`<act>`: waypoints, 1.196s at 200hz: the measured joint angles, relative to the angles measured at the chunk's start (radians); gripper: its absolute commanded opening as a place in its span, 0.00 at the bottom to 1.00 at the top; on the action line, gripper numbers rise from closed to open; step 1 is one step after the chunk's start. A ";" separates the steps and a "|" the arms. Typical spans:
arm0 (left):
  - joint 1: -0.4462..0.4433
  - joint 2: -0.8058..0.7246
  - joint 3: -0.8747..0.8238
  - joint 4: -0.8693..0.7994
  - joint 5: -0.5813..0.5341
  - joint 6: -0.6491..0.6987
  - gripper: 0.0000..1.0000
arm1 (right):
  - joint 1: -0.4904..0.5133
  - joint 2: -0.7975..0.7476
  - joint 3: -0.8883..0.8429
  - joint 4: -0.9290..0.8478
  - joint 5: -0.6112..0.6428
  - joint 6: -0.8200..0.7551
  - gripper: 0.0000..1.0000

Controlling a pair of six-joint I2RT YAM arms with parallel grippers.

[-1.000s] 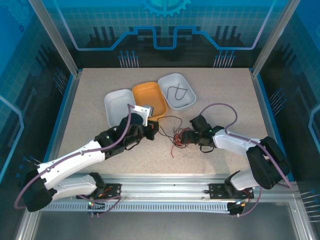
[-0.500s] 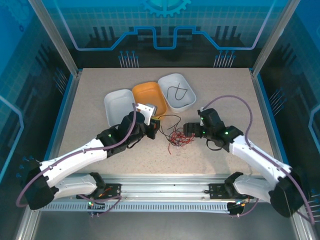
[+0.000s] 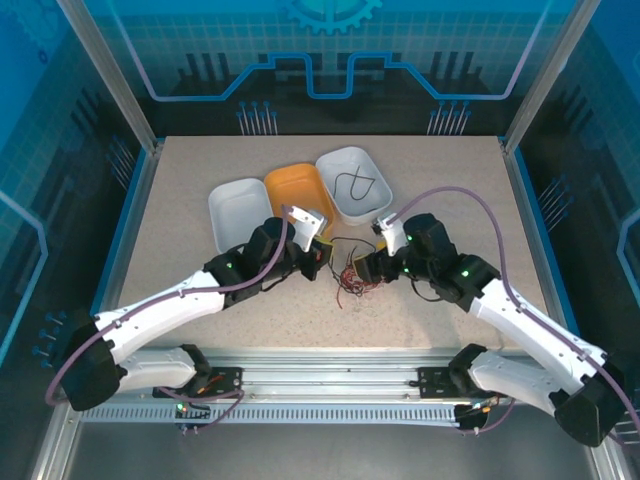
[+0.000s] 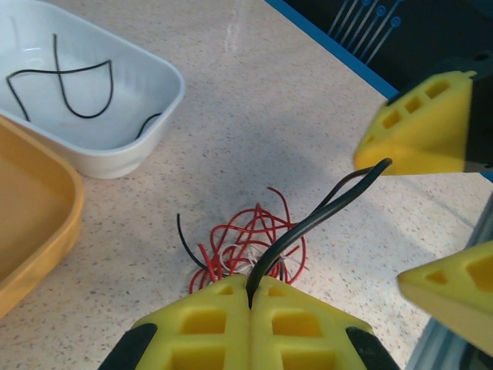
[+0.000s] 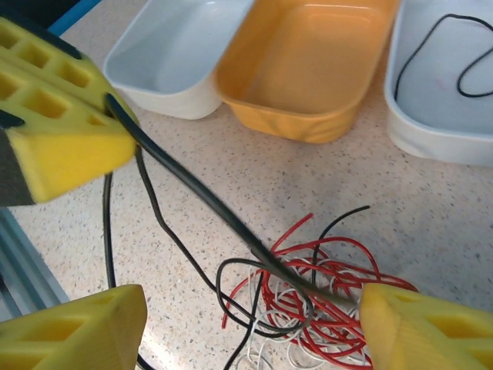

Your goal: Untangle the cables

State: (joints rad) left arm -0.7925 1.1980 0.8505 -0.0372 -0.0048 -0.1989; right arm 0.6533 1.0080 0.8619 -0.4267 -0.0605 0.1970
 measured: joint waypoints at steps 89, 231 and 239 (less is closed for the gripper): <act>0.005 0.000 0.000 -0.006 0.056 0.018 0.00 | 0.017 0.090 0.100 -0.008 0.103 -0.100 0.57; 0.016 -0.058 -0.036 -0.006 0.071 -0.045 0.99 | 0.021 0.058 0.117 -0.026 0.075 -0.057 0.00; 0.020 -0.097 -0.063 -0.007 0.052 -0.062 0.99 | 0.021 0.050 0.129 -0.037 0.086 -0.049 0.00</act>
State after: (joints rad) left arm -0.7727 1.1007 0.7879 -0.0444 0.0475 -0.2607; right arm 0.6739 1.0580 0.9905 -0.4633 0.0257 0.1478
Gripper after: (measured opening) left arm 0.981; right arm 0.040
